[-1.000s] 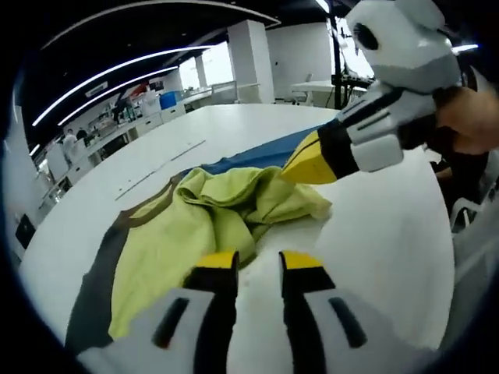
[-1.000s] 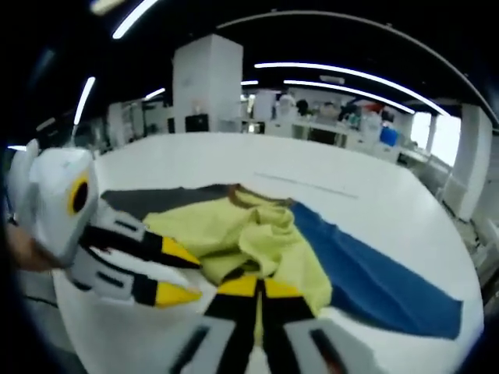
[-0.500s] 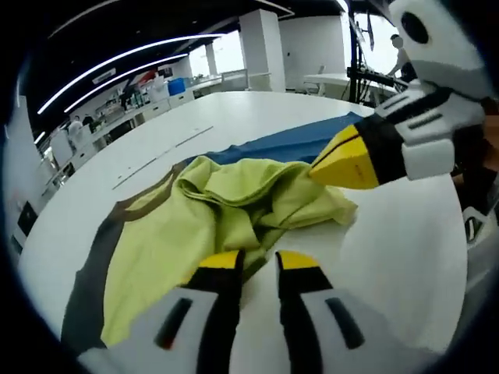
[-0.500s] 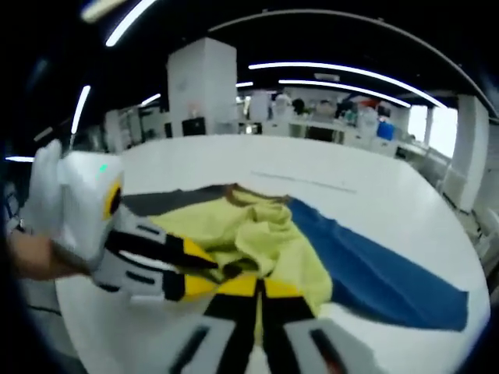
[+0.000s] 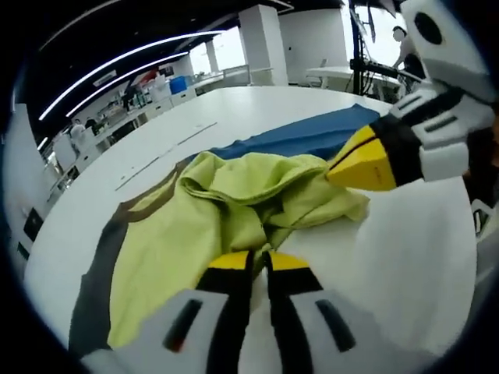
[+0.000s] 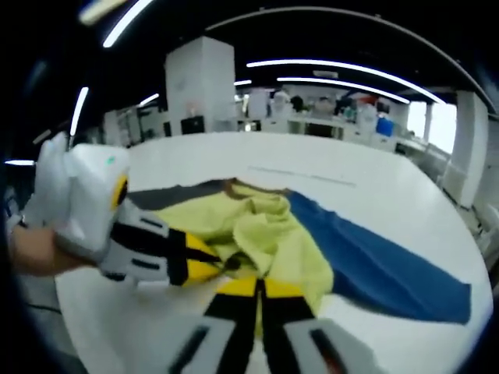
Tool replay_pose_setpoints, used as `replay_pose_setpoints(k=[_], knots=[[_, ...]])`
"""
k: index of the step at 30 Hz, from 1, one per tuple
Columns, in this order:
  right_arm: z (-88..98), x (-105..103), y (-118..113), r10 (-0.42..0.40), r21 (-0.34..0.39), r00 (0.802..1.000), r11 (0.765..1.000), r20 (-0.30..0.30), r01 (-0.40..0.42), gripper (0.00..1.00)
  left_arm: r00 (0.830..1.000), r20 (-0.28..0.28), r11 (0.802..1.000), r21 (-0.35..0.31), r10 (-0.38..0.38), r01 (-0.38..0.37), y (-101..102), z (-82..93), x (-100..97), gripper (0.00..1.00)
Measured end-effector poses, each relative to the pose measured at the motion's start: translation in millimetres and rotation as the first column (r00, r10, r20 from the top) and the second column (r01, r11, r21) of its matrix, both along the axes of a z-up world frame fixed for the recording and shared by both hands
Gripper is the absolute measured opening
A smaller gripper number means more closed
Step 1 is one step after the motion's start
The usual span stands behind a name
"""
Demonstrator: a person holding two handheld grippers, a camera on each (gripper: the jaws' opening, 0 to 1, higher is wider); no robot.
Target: Fold the garment on the visible template until the final outline fits inside the template.
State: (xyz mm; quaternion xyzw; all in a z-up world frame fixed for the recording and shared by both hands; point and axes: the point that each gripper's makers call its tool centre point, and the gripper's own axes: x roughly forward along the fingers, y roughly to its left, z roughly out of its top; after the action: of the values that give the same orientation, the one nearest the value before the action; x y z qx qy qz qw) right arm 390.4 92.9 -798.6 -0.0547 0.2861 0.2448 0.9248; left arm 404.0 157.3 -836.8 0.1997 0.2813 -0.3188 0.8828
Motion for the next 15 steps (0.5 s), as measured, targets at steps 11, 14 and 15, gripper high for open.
replay_pose_setpoints(k=[11, 14, 15], knots=[[5.4, -5, -2, 0.002, -0.004, 1.0, 1.0, 0.004, -0.002, 0.0, 1.0, 0.006, 0.997, -0.075, -0.001, 0.002, 6, 14.8, -8.3, 0.0], [9.0, -9, -1, 0.006, -0.003, 1.0, 1.0, 0.006, -0.006, 0.0, 1.0, 0.007, 0.995, -0.103, 0.008, -0.007, 10, 27.2, -15.0, 0.0], [10.2, -11, -1, 0.008, -0.002, 1.0, 1.0, 0.007, -0.008, 0.0, 1.0, 0.011, 0.994, -0.111, 0.01, -0.009, 13, 31.3, -17.6, 0.0]])
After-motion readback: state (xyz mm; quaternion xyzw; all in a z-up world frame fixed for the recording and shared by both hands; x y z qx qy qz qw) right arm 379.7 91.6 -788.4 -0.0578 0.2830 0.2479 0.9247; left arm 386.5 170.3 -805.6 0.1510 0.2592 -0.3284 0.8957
